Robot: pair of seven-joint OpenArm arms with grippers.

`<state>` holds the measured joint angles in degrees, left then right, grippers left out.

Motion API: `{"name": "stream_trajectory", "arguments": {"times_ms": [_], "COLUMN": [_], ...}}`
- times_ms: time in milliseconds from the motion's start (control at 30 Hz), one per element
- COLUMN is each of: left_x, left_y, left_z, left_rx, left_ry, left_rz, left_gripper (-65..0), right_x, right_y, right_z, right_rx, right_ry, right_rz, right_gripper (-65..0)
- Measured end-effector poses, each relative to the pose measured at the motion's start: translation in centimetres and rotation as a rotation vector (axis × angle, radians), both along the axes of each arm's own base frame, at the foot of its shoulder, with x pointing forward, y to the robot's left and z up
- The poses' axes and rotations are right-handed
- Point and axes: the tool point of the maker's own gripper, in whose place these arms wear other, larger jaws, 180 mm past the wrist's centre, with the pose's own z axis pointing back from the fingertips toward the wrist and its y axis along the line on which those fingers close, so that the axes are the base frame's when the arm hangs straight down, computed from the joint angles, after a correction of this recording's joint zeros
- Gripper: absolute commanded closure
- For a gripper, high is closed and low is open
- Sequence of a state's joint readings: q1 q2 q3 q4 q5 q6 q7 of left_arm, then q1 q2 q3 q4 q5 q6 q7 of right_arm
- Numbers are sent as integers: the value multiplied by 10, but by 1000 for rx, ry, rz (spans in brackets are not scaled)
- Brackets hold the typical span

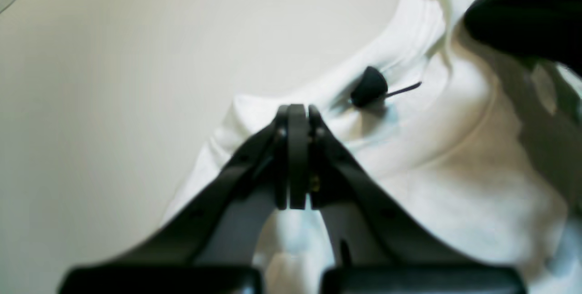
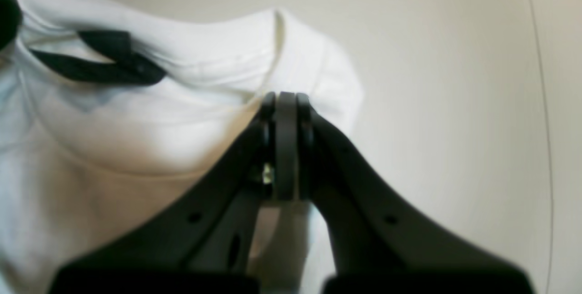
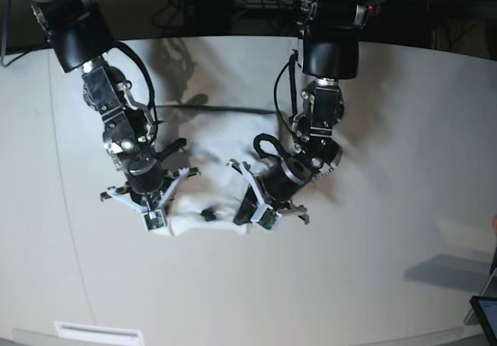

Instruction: Fold the T-shirt properly

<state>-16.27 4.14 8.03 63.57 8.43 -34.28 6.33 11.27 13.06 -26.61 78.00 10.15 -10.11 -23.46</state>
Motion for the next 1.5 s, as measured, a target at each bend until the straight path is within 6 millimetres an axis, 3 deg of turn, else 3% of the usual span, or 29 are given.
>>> {"name": "stream_trajectory", "arguments": {"times_ms": [133, 300, 733, 933, 1067, 1233, 1333, 1400, 1500], "left_x": [8, 12, 30, 18, 14, 26, 30, 22, -4], "left_y": [6, 9, 28, 28, 28, 28, 28, 28, 28], "left_z": [-22, -37, -34, -41, -34, 11, 42, 55, 54], "left_rx": [-10, -49, -36, -53, -30, -29, -43, -53, -37], "left_ry": [32, 53, 43, 47, 25, -106, -192, -235, -248], "left_rz": [64, 80, 98, 104, 99, 96, 99, 97, 95], "left_gripper": [0, 0, 0, 0, 0, 0, 0, 0, 0], "right_x": [-2, 4, 8, 2, -2, -10, -9, -8, -15], "right_y": [-7, -15, -22, -23, -24, -23, -33, -38, -51], "right_z": [-27, -34, -38, -40, -39, -27, -7, 19, 53], "right_rx": [-19, -29, -42, -46, -48, -32, -7, 21, 67], "right_ry": [35, -8, -26, -38, -32, -15, -54, -120, -218], "right_rz": [7, 3, 22, 21, 22, 17, -19, -36, -84], "right_gripper": [-3, -3, -3, -3, -3, -3, -3, -3, -3]}}
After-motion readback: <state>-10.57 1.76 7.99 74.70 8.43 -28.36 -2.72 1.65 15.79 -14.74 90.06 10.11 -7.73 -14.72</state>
